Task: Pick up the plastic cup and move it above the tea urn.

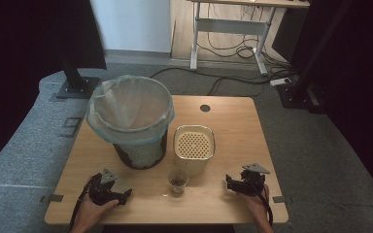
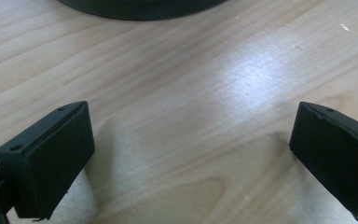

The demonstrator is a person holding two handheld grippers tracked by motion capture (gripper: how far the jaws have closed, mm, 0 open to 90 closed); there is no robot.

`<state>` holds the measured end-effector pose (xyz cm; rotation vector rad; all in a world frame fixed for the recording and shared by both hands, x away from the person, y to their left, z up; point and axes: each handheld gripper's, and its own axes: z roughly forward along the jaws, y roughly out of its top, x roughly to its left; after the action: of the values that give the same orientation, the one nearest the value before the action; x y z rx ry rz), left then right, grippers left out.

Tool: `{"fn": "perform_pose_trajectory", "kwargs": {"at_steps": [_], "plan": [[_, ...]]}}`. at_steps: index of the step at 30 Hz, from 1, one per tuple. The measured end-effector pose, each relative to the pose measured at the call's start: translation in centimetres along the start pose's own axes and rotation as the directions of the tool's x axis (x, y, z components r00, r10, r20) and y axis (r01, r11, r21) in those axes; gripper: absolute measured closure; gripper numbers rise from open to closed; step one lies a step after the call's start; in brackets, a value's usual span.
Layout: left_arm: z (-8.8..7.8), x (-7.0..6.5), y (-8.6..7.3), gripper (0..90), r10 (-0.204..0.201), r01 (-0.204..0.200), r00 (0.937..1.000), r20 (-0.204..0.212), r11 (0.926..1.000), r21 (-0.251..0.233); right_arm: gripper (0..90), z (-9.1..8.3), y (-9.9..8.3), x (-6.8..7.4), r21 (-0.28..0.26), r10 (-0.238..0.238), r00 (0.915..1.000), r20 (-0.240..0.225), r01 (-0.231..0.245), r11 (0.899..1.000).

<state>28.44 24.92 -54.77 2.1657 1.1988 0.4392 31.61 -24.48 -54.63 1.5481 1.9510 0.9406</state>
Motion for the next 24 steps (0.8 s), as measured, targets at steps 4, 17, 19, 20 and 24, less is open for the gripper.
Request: {"fn": "perform_pose_trajectory", "kwargs": {"at_steps": [4, 17, 19, 20, 24], "plan": [[-0.1, -0.3, -0.1, 0.0, -0.001, 0.001, 1.0, 0.001, 1.0, -0.001, 11.3, -1.3, 0.2, 1.8, -0.092, -0.037, 0.9949, -0.094, 0.029, 0.995], [-0.1, -0.3, -0.1, 0.0, -0.01, 0.01, 0.9999, -0.006, 0.9999, -0.004, 14.2, -2.4, -0.1, 9.1, -0.203, -0.233, 0.8947, -0.381, 0.165, 0.965], [-0.1, -0.3, -0.1, 0.1, -0.011, 0.011, 0.9999, -0.007, 0.9999, -0.003, 13.7, -2.2, -0.1, 10.2, -0.211, -0.255, 0.8757, -0.41, 0.181, 0.961], [-0.1, -0.3, -0.1, 0.1, -0.011, 0.011, 0.9999, -0.008, 0.9999, -0.003, 13.4, -1.9, 0.0, 11.0, -0.215, -0.268, 0.8649, -0.424, 0.191, 0.958], [0.0, -0.3, 0.0, 0.0, -0.011, 0.011, 0.9999, -0.008, 0.9999, -0.001, 13.6, -1.2, 0.3, 13.1, -0.233, -0.294, 0.8325, -0.47, 0.204, 0.951]]}}
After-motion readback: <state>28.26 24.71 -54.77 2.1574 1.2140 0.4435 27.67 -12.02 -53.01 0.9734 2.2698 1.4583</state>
